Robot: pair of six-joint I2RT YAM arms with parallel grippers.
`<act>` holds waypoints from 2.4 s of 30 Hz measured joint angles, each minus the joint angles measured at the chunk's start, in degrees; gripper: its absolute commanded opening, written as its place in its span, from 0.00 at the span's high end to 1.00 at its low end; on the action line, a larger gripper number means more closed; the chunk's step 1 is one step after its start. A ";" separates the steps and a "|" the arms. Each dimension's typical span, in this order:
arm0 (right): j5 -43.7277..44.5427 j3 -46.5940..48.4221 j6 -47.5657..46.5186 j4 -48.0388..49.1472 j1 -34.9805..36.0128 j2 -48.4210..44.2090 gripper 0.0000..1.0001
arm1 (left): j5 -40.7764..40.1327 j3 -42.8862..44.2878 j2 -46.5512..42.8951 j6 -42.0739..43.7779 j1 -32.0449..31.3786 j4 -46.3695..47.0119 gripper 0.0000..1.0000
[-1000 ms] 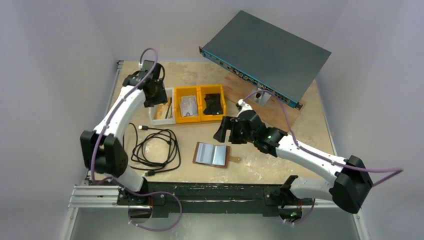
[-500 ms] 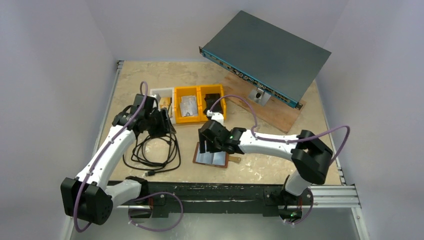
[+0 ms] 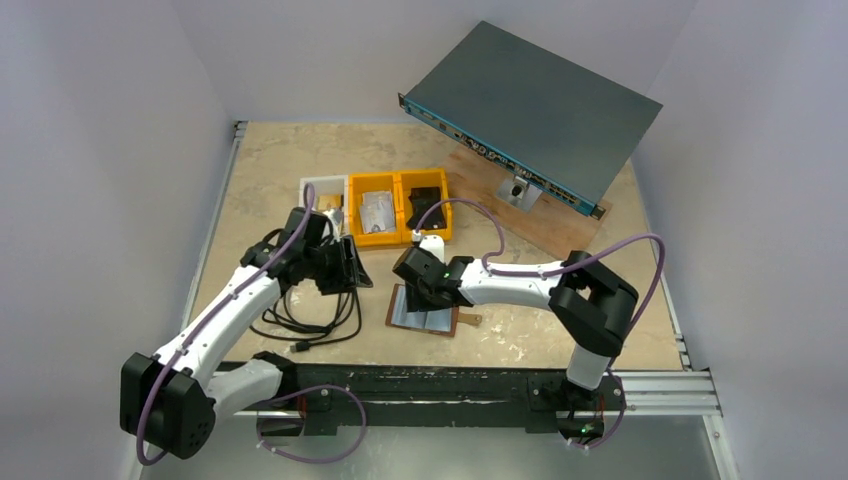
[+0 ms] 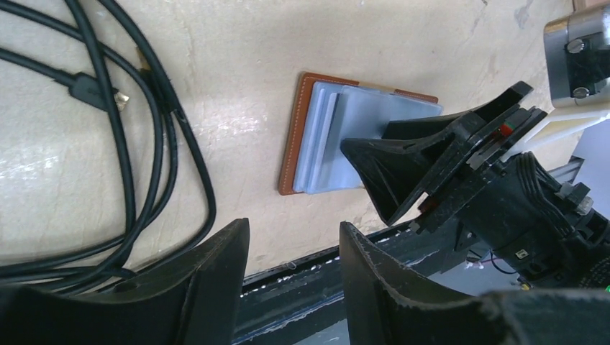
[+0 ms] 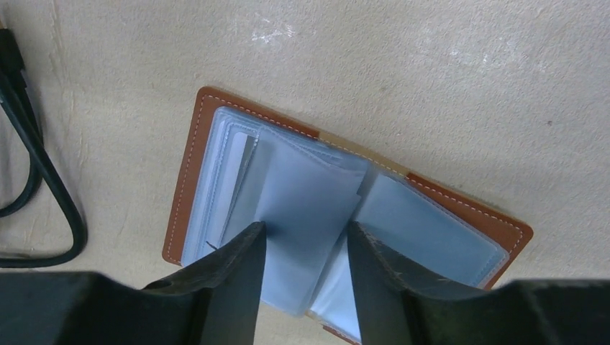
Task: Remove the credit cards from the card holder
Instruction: Remove the credit card from the card holder.
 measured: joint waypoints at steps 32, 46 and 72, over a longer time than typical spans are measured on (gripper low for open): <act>-11.58 -24.74 4.04 29.88 -4.44 -11.43 1.00 | 2.78 -2.12 26.36 -7.82 -15.04 18.95 1.00; -18.80 -29.97 4.35 40.35 -7.52 -11.78 0.94 | -3.15 2.80 29.57 -7.52 -21.35 16.72 1.00; -9.81 -22.53 3.34 16.11 -7.52 -24.28 0.59 | -1.73 3.04 29.53 -9.16 -22.43 17.88 1.00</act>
